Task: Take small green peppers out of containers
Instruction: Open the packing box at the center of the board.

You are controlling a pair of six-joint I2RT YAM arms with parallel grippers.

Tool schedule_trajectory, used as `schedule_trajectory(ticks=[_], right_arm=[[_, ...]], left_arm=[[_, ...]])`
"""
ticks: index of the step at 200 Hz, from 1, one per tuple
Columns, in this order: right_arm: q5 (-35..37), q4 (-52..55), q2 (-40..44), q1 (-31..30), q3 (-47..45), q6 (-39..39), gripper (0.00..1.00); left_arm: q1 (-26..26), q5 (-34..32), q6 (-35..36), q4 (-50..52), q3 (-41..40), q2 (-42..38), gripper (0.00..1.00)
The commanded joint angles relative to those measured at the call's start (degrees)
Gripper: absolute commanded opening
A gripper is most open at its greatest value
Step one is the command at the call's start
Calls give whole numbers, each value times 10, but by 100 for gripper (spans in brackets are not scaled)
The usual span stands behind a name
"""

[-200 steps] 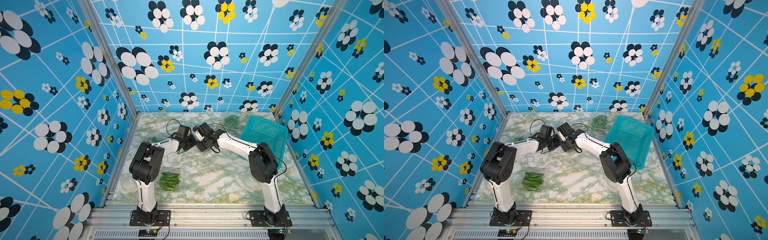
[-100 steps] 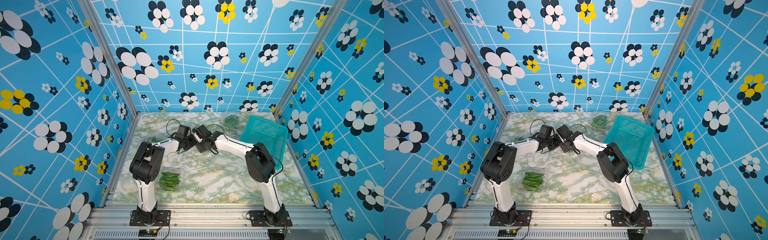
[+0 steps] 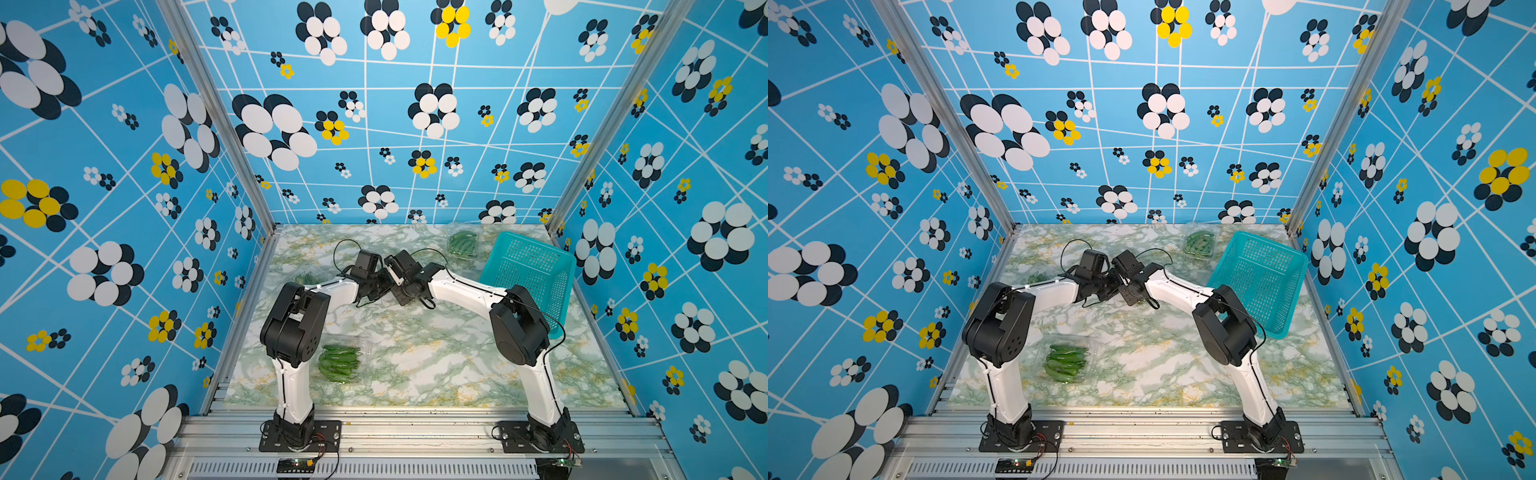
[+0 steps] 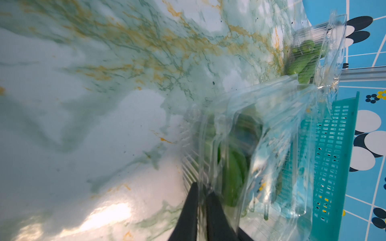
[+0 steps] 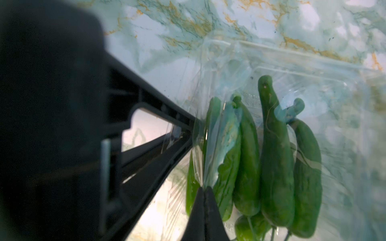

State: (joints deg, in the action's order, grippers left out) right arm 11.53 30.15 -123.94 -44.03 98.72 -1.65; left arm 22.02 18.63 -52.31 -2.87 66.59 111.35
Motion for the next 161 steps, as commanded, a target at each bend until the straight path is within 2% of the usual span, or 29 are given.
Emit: schedule_trajectory(ticks=[1, 84, 161], right_arm=[[19, 32, -10, -2, 22, 22, 0], [10, 43, 39, 35, 66, 30, 0], [-4, 27, 71, 68, 52, 27, 0]], left_arm=[[5, 2, 23, 34, 2, 8, 11], [5, -5, 33, 58, 3, 7, 11], [8, -3, 40, 74, 16, 17, 10]])
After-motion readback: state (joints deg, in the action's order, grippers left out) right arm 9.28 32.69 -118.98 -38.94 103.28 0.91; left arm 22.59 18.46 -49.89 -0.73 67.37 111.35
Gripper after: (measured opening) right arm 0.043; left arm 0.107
